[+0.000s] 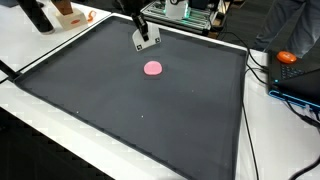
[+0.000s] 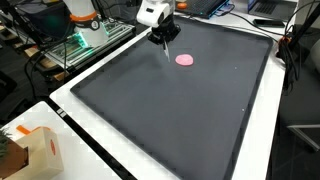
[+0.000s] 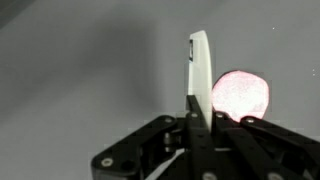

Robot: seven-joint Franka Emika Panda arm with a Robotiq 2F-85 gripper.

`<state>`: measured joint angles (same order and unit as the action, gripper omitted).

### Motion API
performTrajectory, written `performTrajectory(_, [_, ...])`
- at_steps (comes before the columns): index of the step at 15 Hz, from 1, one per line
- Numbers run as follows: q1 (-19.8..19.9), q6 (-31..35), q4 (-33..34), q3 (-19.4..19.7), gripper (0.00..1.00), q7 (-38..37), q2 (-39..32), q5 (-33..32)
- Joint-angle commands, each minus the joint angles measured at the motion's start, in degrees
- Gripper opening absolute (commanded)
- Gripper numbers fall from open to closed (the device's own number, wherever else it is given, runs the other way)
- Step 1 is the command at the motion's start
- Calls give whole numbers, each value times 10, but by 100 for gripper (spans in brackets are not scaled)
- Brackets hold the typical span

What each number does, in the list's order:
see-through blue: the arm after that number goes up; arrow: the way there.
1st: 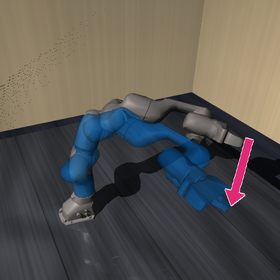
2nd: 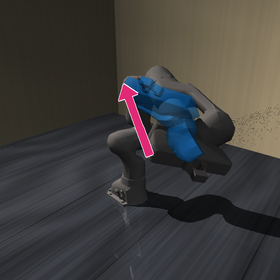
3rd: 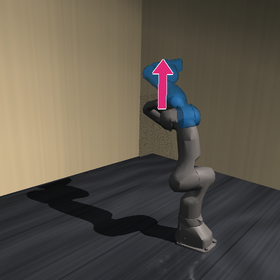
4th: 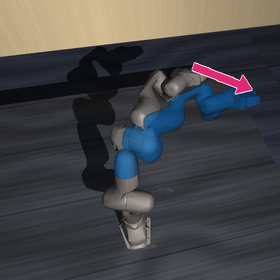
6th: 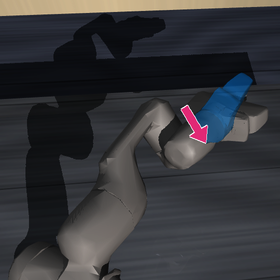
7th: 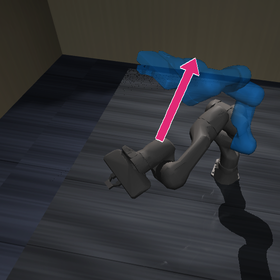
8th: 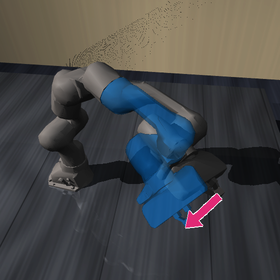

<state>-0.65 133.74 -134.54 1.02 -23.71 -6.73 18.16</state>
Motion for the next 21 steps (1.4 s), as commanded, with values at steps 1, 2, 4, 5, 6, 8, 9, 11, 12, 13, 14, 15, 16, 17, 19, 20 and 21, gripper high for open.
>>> performTrajectory(1, [-17, -8, 11, -6, 1, -42, 8, -63])
performTrajectory(2, [-22, -12, 18, -9, 1, -49, 6, -79])
performTrajectory(4, [-33, -23, 36, -16, 1, -61, 1, -113])
performTrajectory(5, [-39, -29, 45, -19, 1, -64, -1, -128])
performTrajectory(6, [-45, -39, 55, -22, 1, -70, -5, -147])
performTrajectory(8, [-56, -56, 76, -29, 1, -72, -12, -177])
performTrajectory(9, [-62, -67, 87, -33, 1, -71, -17, -191])
performTrajectory(11, [-74, -88, 108, -41, 1, -65, -26, -219])
performTrajectory(12, [-79, -98, 119, -45, 1, -63, -31, -232])
performTrajectory(13, [-85, -107, 130, -49, 1, -58, -37, -244])
performTrajectory(14, [-92, -116, 142, -53, 1, -55, -45, -256])
performTrajectory(15, [-97, -123, 152, -57, 1, -51, -51, -266])
performTrajectory(16, [-104, -132, 163, -61, 1, -45, -60, -277])
performTrajectory(17, [-111, -140, 173, -64, 1, -40, -68, -289])
performTrajectory(19, [-123, -153, 192, -70, 1, -30, -82, -307])
performTrajectory(20, [-130, -159, 202, -73, 1, -23, -90, -315])
performTrajectory(21, [-136, -164, 211, -74, 1, -18, -97, -324])
